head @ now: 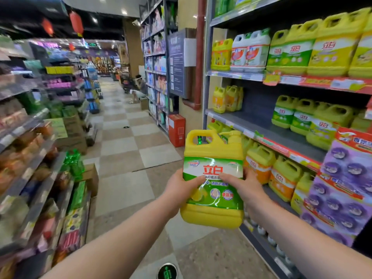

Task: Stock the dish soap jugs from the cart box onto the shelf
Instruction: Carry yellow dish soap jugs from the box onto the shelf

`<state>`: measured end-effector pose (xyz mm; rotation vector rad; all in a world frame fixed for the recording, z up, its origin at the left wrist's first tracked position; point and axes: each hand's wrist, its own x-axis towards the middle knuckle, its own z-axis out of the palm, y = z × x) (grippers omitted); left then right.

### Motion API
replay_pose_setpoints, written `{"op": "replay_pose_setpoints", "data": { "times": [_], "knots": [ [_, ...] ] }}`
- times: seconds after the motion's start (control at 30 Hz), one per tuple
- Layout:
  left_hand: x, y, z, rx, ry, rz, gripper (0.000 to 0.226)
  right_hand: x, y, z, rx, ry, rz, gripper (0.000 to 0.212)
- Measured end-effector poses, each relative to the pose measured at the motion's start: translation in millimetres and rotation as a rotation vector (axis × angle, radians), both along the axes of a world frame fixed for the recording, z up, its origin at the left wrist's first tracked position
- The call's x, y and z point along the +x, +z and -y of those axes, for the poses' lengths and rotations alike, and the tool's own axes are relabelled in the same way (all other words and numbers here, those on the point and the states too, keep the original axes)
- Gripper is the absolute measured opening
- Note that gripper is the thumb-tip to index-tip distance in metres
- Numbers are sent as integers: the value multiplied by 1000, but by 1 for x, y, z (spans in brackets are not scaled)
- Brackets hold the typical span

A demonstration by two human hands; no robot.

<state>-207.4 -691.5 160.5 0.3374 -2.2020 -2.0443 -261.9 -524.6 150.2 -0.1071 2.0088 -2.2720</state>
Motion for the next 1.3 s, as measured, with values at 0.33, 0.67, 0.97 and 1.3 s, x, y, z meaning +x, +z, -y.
{"op": "replay_pose_setpoints", "data": {
  "times": [0.33,0.67,0.97,1.3],
  "knots": [
    [-165,5,27,-14,-26,17,32,-157,8,24,-45,-11,10,55],
    [-315,-7,3,8,-248,37,40,-266,0,-2,-4,-281,23,49],
    [-478,5,-14,-137,-480,-53,38,-381,9,-15,14,-539,18,48],
    [-594,-12,-72,-127,-772,-27,16,-457,-1,-58,64,-768,120,56]
  ]
}}
